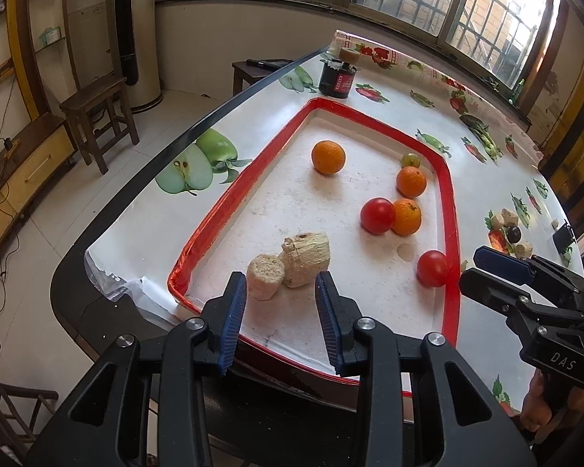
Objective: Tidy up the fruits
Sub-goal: 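Lower the cork piece and tomato into the tray and open both tools, then withdraw both open tools from the tray toward the remaining cork pieces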
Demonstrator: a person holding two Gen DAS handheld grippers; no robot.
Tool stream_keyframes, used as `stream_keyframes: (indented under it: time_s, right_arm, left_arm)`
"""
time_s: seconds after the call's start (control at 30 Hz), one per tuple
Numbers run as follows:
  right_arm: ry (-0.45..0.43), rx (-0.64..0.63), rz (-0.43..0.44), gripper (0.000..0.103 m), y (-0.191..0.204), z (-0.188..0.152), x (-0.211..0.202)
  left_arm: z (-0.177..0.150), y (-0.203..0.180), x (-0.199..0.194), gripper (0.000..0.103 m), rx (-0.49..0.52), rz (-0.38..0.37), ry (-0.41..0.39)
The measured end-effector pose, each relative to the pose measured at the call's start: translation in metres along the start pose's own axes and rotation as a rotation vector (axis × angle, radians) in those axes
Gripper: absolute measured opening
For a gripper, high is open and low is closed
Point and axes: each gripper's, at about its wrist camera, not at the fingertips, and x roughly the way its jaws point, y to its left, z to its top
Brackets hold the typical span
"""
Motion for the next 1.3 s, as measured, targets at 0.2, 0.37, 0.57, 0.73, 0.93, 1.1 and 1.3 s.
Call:
stream_keyframes:
  time_s: [0.2, 0.37, 0.57, 0.73, 0.93, 1.1, 1.3]
  right_arm:
    - [-0.021, 0.033, -0.019, 0.048, -0.014, -0.008, -0.019]
    - [-0.034, 0.056, -0.034, 0.048, -0.024, -0.015, -0.031]
    - [-0.043, 0.084, -0.056, 0.048, -0.037, -0.025, -0.043]
    - [-0.046, 0.113, -0.075, 0.048, -0.049, -0.032, -0.052]
    - [-0.049, 0.147, -0.098, 0.048, -0.065, -0.043, -0.062]
    - [-0.054, 0.184, -0.121, 0.048, -0.081, -0.053, -0.072]
    - [-0.058, 0.240, -0.159, 0.048, -0.107, -0.069, -0.085]
  left_arm:
    - [0.000, -0.011, -0.006, 0.034, 0.020, -0.006, -0.008]
    - [-0.002, -0.020, -0.009, 0.034, 0.033, -0.015, -0.007]
    - [-0.003, -0.031, -0.010, 0.034, 0.051, -0.033, -0.005]
    - [-0.004, -0.042, -0.011, 0.034, 0.069, -0.048, -0.004]
    - [-0.004, -0.056, -0.011, 0.034, 0.094, -0.064, 0.004]
    - [-0.005, -0.070, -0.011, 0.034, 0.118, -0.081, 0.008]
    - [-0.006, -0.088, -0.007, 0.034, 0.147, -0.103, 0.014]
